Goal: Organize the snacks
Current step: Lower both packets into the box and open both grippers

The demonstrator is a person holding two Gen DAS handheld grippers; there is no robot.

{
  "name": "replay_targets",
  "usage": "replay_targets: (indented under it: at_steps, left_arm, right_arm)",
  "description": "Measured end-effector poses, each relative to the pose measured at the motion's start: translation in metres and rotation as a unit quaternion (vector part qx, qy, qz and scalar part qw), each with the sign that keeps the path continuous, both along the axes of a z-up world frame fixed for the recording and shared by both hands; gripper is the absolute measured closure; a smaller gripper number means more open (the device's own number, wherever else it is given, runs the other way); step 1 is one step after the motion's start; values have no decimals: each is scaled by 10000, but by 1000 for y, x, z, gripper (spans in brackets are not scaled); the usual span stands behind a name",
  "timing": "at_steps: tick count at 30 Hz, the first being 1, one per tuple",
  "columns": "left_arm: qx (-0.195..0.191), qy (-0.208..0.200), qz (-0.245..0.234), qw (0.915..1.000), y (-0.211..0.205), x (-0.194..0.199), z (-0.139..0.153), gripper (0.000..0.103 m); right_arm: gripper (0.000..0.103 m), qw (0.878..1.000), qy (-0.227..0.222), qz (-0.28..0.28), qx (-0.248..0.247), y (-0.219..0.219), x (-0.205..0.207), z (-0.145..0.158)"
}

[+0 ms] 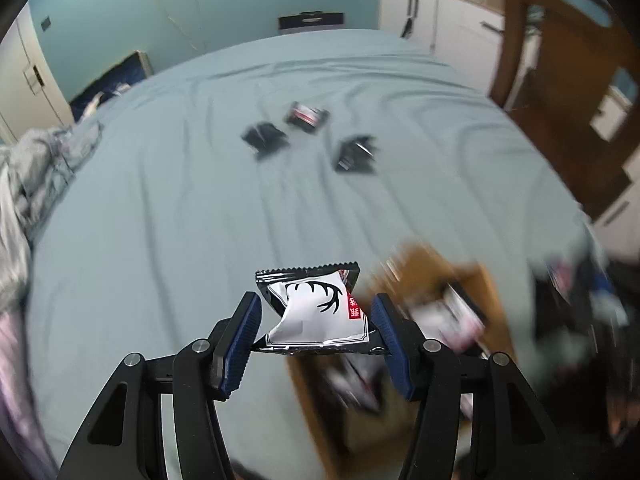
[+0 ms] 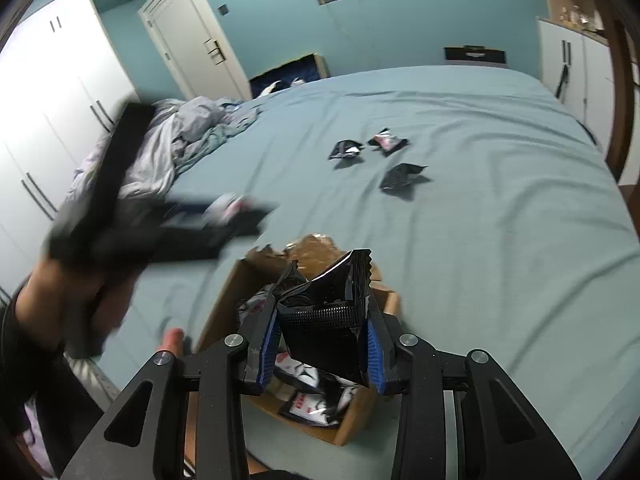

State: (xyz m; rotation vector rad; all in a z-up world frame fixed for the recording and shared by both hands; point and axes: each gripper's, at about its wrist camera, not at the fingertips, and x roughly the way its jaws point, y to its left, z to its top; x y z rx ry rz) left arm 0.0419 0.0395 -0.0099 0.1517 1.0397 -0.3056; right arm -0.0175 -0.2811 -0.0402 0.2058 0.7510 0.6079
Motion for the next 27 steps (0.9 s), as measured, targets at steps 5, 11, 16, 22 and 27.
replay_targets:
  at_steps: [5, 11, 16, 22, 27]
  left_arm:
    - [480, -32, -973, 9941, -32, -27, -31, 45]
    - [523, -387, -906, 9938, -36, -24, -25, 9]
    - [495, -477, -406, 9968, -15, -19, -20, 9]
    - [84, -520, 226, 9984, 13, -10, -10, 9]
    - [-71, -410, 583, 9974, 30, -5, -13, 9]
  right_arm:
    - [68, 9993, 299, -159, -155, 11, 9, -9]
    - [66, 9979, -35, -67, -644, 40, -3, 3]
    - [66, 9960, -100, -17, -885, 53, -8, 3]
    - [66, 9959, -75, 4, -903, 53, -5, 1]
    - [66, 9966, -108, 152, -805, 54, -9, 1]
